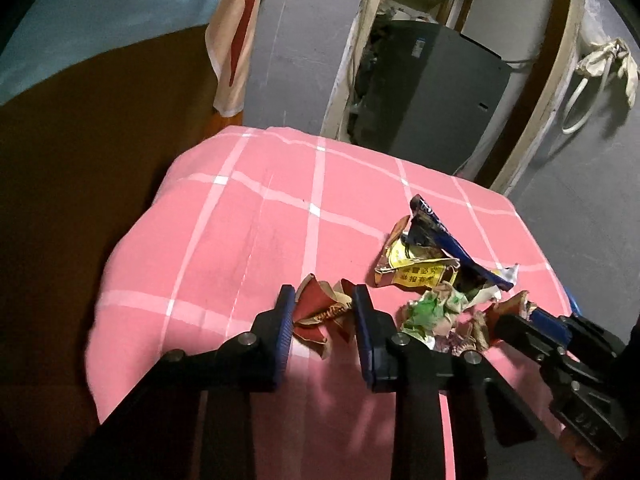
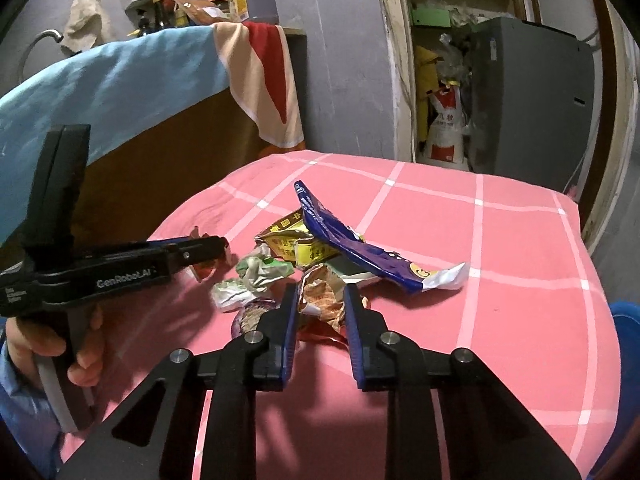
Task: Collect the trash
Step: 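Grasp the red-brown wrapper with the left tool while the right tool grasps a gold wrapper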
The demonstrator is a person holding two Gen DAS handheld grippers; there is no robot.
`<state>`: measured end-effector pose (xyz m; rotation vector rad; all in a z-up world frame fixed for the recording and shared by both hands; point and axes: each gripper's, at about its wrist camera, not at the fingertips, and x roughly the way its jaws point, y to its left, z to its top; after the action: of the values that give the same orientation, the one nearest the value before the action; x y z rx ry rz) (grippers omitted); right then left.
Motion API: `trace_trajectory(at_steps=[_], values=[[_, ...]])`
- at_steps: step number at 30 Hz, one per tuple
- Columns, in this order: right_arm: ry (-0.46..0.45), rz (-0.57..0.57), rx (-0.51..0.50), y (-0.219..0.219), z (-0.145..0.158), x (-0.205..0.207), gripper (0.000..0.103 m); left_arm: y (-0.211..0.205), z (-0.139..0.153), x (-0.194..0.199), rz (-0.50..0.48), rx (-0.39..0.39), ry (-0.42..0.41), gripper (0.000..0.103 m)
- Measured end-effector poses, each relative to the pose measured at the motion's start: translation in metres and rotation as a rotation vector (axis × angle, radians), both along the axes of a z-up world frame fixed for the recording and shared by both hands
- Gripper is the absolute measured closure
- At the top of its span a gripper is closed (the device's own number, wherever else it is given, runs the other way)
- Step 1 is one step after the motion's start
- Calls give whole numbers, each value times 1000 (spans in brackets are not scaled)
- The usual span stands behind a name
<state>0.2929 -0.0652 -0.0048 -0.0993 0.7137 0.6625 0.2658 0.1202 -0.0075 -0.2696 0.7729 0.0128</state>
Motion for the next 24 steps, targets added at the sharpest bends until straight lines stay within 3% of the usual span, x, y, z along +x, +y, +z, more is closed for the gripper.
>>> trace_trajectory(at_steps=[6, 24], values=[[-45, -1, 42, -14, 8, -13, 83, -3, 4, -17, 9, -58, -58, 80], [-310, -54, 232, -80, 62, -65, 83, -81, 74, -76, -100, -80, -414, 80]])
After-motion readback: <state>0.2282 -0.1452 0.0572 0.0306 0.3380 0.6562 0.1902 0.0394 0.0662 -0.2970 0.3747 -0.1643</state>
